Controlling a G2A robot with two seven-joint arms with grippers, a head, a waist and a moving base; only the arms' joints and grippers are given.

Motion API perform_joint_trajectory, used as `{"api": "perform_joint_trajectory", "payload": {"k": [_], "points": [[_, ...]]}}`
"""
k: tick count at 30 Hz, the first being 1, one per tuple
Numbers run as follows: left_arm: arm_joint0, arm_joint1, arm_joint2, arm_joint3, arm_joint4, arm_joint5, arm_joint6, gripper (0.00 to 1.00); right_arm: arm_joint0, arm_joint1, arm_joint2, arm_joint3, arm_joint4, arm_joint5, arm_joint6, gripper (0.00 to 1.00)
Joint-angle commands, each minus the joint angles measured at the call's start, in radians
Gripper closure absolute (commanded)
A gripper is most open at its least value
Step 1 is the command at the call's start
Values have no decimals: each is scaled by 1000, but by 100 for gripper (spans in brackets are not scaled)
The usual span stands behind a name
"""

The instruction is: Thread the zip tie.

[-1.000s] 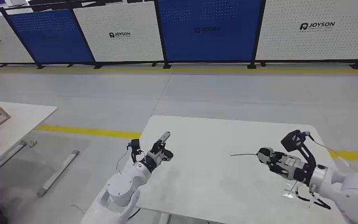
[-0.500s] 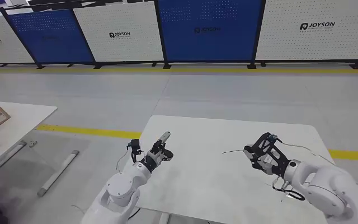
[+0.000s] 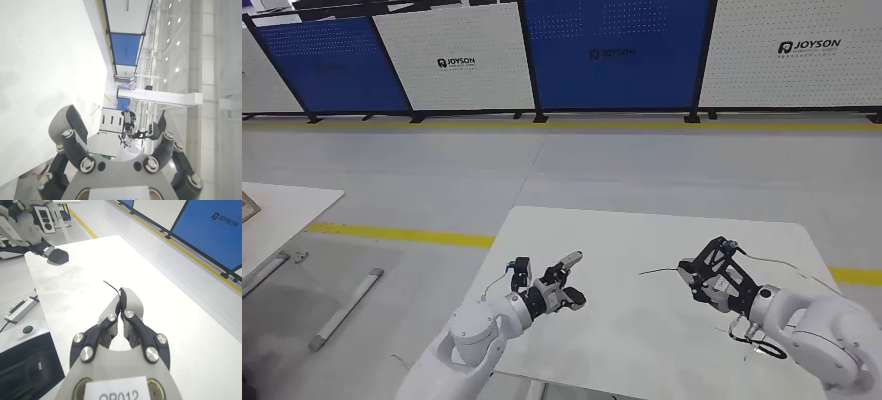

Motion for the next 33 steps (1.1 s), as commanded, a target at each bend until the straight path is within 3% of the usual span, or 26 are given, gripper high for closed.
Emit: {"api": "perform_joint_trajectory", "payload": {"k": [1, 9, 14, 17, 19, 21, 33], "points": [[-34, 11, 17, 21, -17, 1, 45, 0, 0, 0, 0, 0, 0, 0, 0, 100], [-32, 10, 20, 21, -24, -4, 45, 0, 0, 0, 1, -2, -12, 1, -2, 100], [-29, 18, 23, 41, -160, 1, -24, 0, 28, -5, -51, -79, -170, 0, 12, 100], [-32, 36, 36, 47, -190, 1, -66, 0, 69, -4, -121, -107, -220, 0, 41, 100], [-34, 55, 78, 95, -233, 1, -124, 0, 98, -2, -166, -106, -227, 0, 57, 100], [-77, 79, 93, 120, -274, 1, -101, 0, 120, -1, -185, -89, -183, 0, 38, 100], [-77, 79, 93, 120, -274, 1, -101, 0, 120, -1, -185, -89, -183, 0, 38, 100]]}}
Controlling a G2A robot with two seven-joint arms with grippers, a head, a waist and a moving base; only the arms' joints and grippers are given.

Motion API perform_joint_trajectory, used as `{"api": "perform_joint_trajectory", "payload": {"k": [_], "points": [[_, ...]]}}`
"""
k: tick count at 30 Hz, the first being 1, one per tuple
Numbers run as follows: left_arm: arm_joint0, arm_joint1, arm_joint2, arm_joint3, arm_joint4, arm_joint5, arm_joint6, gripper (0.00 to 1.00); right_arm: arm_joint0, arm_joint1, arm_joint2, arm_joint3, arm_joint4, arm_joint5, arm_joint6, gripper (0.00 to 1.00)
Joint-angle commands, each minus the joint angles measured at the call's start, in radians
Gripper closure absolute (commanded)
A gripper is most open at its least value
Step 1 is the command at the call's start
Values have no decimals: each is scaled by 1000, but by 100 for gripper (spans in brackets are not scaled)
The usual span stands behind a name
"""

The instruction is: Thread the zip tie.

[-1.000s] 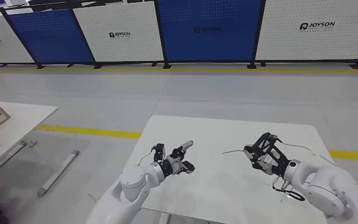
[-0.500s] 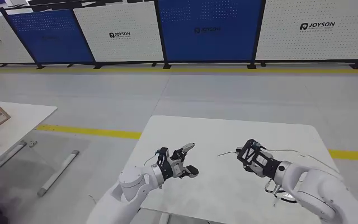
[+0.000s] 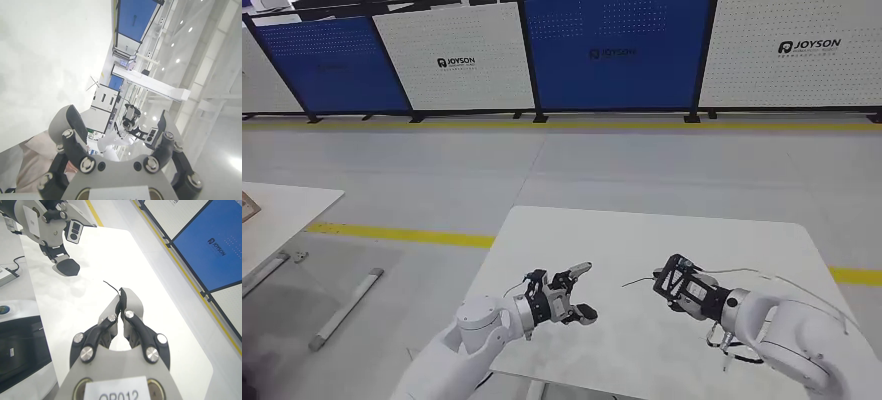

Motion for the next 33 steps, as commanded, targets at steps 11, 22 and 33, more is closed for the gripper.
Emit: {"api": "perform_joint_trajectory", "payload": {"k": [11, 22, 33], "points": [[-6, -3, 8, -8, -20, 0, 7, 0, -19, 5, 18, -10, -127, 0, -68, 100], [-56, 7, 97, 27, -199, 0, 24, 0, 23, 42, -75, -21, -240, 0, -188, 100], [-79, 0, 135, 27, -296, 0, 27, 0, 23, 42, -75, -21, -240, 0, -188, 100]]}}
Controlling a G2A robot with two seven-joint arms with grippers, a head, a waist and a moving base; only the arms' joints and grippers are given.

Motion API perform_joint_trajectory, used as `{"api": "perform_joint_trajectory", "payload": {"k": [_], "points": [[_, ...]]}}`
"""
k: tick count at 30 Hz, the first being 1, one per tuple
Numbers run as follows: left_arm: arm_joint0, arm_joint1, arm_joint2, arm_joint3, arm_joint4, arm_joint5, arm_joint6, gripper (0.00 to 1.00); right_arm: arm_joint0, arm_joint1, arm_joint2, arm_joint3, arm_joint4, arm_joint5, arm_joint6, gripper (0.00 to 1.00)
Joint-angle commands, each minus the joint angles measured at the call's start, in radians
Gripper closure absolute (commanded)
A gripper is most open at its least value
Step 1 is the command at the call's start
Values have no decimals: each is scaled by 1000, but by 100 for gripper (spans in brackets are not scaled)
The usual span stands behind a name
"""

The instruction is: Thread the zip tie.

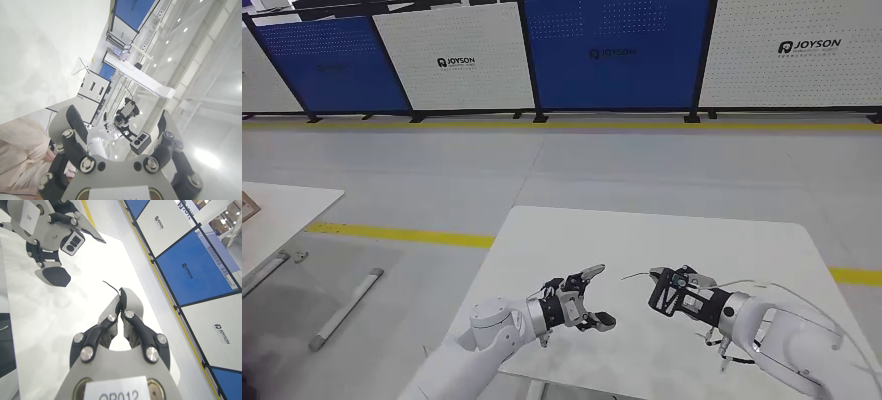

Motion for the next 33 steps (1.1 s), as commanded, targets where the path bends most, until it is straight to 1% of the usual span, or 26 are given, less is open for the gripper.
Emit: {"api": "perform_joint_trajectory", "payload": {"k": [1, 4, 5, 6, 7, 12, 14, 16, 19, 21, 22, 24, 25, 26, 27, 28, 29, 30, 31, 32, 33], "points": [[-27, -2, 17, -3, -41, 0, 21, 0, 0, 0, 0, 0, 0, 0, 0, 100], [-70, -6, 59, -11, -87, 0, 65, 0, 0, 0, 0, 0, 0, 0, 0, 100], [-92, -7, 76, -10, -99, 0, 88, 0, 0, 0, 0, 0, 0, 0, 0, 100], [-109, -7, 86, -7, -91, 0, 117, 0, 0, 0, 0, 0, 0, 0, 0, 100], [-119, -7, 92, -2, -81, 0, 145, 0, 0, 0, 0, 0, 0, 0, 0, 100], [-119, -7, 92, -2, -81, 0, 145, 0, 0, 0, 0, 0, 0, 0, 0, 100], [-120, -9, 98, -6, -71, -11, 157, 0, 0, 0, 0, 0, 0, 0, 0, 100], [-132, -15, 112, -8, -55, -25, 173, 0, 0, 0, 0, 0, 0, 0, 0, 100], [-147, -23, 134, -2, -52, -30, 187, 0, 0, 0, 0, 0, 0, 0, 0, 100], [-155, -27, 140, 4, -48, -32, 189, 0, 0, 0, 0, 0, 0, 0, 0, 100], [-157, -30, 143, 7, -58, -42, 193, 1, 0, 0, 0, 0, 0, 0, 0, 100], [-164, -34, 147, 12, -70, -43, 199, 50, 0, 0, 0, 0, 0, 0, 0, 100], [-167, -36, 148, 16, -82, -39, 202, 55, 0, 0, 0, 0, 0, 0, 0, 100], [-173, -38, 149, 18, -88, -35, 208, 58, 0, 0, 0, 0, 0, 0, 0, 100], [-176, -39, 150, 21, -87, -33, 209, 64, 0, 0, 0, 0, 0, 0, 0, 100], [-178, -40, 153, 25, -87, -26, 209, 72, 0, 0, 0, 0, 0, 0, 0, 100], [-180, -42, 153, 28, -96, -22, 208, 75, 0, 0, 0, 0, 0, 0, 0, 100], [-182, -43, 154, 30, -97, -21, 209, 75, 0, 0, 0, 0, 0, 0, 0, 100], [-183, -44, 155, 32, -96, -19, 210, 82, 0, 0, 0, 0, 0, 0, 0, 100], [-184, -45, 155, 35, -104, -18, 211, 85, 0, 0, 0, 0, 0, 0, 0, 100], [-187, -47, 155, 38, -106, -14, 214, 93, 0, 0, 0, 0, 0, 0, 0, 100]]}}
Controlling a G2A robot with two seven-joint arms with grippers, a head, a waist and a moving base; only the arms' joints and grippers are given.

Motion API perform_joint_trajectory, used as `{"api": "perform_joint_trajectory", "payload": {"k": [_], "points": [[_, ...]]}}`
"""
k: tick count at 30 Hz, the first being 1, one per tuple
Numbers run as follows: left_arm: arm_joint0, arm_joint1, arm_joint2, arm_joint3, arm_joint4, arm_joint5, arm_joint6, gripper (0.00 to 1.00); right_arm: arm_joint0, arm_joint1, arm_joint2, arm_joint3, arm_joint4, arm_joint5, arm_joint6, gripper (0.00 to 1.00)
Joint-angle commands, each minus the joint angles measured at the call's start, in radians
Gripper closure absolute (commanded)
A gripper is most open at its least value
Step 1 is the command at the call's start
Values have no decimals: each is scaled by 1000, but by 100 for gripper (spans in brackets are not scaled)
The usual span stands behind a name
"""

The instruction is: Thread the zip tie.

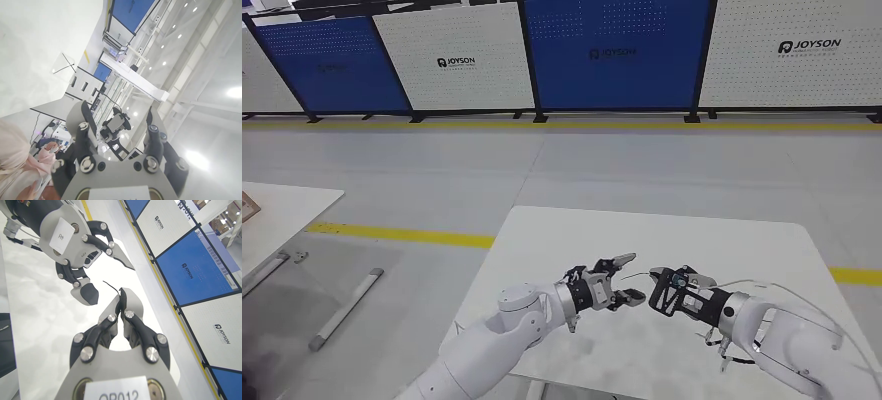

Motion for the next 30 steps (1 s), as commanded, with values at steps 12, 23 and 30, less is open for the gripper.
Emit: {"api": "perform_joint_trajectory", "payload": {"k": [12, 23, 30], "points": [[-10, -10, 4, 17, -8, 17, 21, 100, 0, 0, 0, 0, 0, 0, 0, 100], [-6, -12, 11, 14, 16, 17, 18, 100, -33, 1, 30, -3, 32, 0, -18, 0], [10, -8, 9, -2, 147, -37, 28, 100, -121, 35, 135, 27, 172, 0, -100, 0]]}}
